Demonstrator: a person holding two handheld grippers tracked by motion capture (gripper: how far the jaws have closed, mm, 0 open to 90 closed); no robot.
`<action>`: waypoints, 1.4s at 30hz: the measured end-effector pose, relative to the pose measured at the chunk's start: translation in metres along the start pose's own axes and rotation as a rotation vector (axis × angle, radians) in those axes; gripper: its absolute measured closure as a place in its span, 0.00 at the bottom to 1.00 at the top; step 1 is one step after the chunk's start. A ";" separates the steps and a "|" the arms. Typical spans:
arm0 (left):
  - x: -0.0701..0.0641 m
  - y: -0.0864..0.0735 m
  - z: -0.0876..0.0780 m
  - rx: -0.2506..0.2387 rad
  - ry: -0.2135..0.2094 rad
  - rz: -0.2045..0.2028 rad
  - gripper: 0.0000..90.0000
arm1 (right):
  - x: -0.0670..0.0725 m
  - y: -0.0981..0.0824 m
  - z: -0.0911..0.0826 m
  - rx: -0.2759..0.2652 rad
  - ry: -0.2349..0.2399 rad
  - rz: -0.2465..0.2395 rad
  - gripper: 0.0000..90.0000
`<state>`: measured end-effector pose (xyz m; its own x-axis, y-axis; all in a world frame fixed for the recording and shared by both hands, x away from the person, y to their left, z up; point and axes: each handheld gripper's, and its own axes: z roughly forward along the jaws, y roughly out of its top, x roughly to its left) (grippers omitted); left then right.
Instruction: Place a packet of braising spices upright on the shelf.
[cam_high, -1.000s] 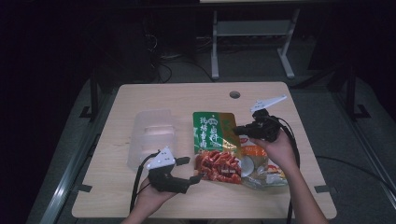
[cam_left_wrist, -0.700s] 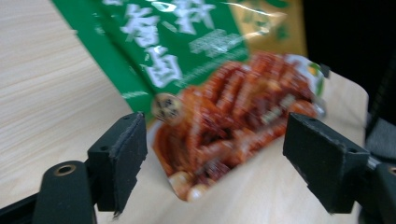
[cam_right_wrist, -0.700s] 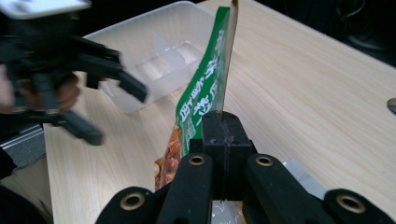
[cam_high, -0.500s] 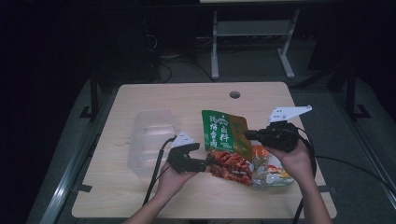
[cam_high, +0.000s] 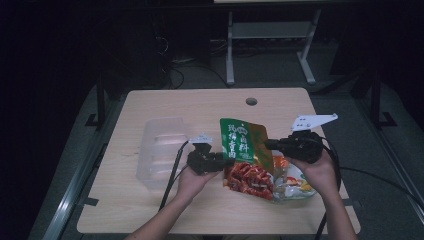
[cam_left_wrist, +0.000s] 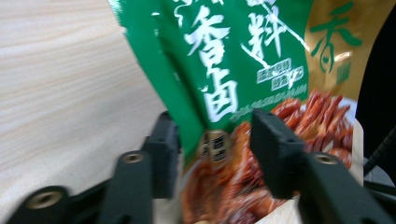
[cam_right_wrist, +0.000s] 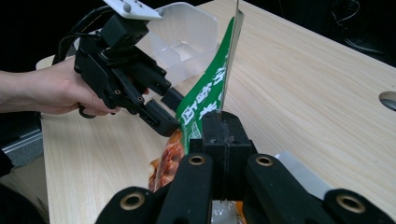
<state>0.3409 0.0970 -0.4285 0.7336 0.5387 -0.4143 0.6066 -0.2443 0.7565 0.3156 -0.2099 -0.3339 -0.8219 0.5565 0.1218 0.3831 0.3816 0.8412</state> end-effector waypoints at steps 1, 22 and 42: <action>0.002 -0.001 0.000 0.000 -0.018 -0.018 0.67 | -0.001 -0.001 -0.001 0.000 0.000 0.003 1.00; -0.016 -0.013 -0.007 -0.095 0.094 0.083 0.99 | -0.023 -0.027 0.004 -0.024 0.062 0.126 0.99; -0.020 -0.022 -0.007 -0.093 0.105 0.107 0.99 | -0.020 -0.040 0.043 0.100 0.137 0.179 0.97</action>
<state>0.3105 0.0969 -0.4331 0.7535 0.5959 -0.2776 0.4925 -0.2319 0.8389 0.3351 -0.2050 -0.3927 -0.7842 0.5192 0.3398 0.5618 0.3613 0.7442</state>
